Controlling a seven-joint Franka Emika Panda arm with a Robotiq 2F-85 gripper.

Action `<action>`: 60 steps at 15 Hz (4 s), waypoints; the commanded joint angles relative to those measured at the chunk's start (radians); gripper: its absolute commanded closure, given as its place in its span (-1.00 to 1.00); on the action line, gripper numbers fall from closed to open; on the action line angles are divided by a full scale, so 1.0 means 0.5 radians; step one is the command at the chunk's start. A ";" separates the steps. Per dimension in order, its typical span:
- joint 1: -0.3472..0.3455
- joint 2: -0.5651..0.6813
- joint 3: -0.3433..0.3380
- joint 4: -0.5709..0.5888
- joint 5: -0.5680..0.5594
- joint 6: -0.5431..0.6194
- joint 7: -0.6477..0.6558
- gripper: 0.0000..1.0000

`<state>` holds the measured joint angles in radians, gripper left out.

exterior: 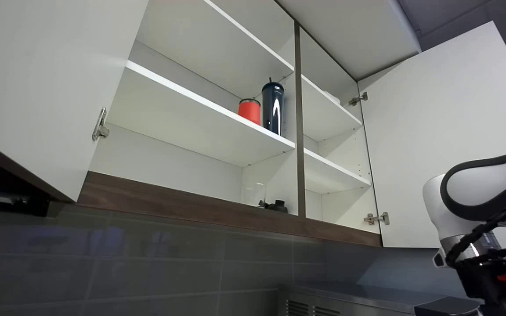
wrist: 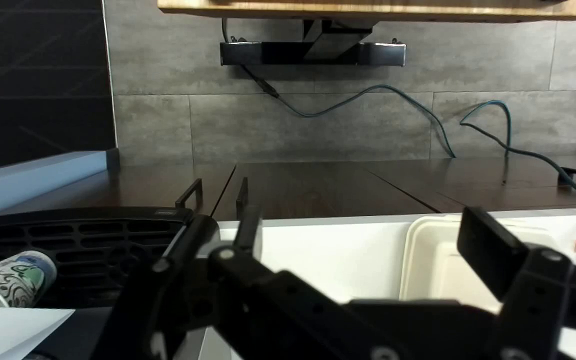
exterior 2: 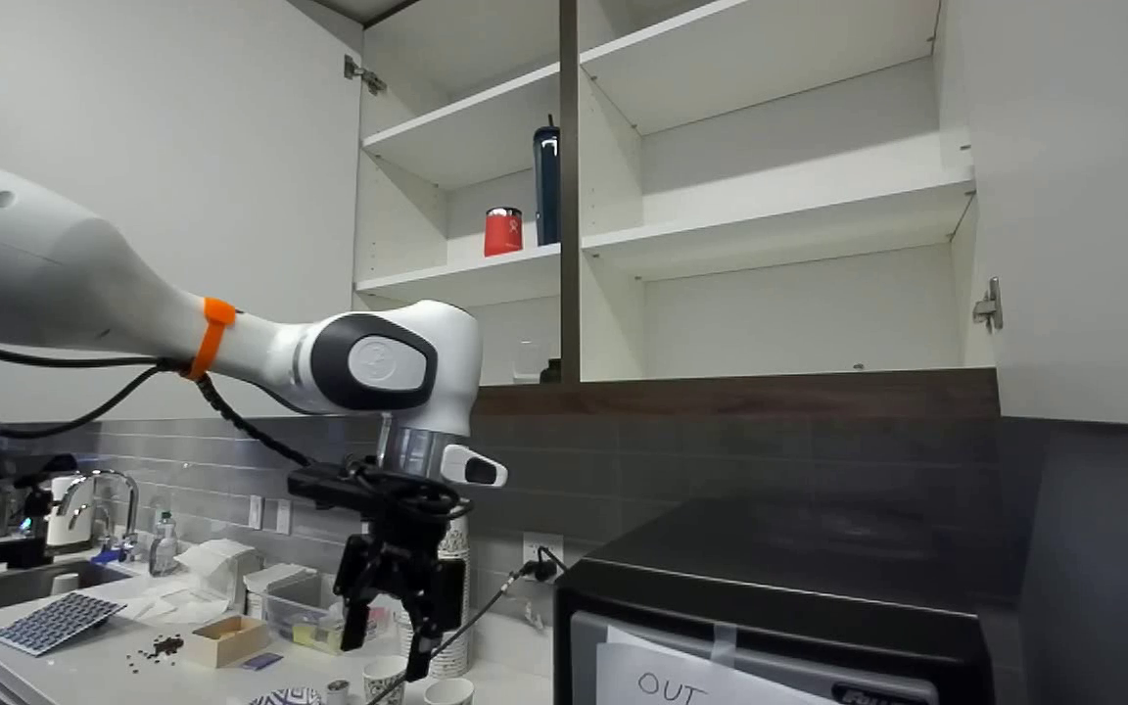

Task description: Pick up the takeaway food container and put it into the cupboard

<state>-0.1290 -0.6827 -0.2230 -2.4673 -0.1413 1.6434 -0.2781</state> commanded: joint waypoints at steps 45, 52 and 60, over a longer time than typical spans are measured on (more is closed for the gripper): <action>0.675 1.417 0.246 -0.444 2.373 1.910 -1.179 -1.00; 0.661 1.454 0.247 -0.428 2.352 1.954 -1.114 -1.00; 0.652 1.718 0.264 -0.174 2.725 1.987 -1.415 -1.00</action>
<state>0.1953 0.0961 -0.1027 -2.6135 1.1400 2.6056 -0.9153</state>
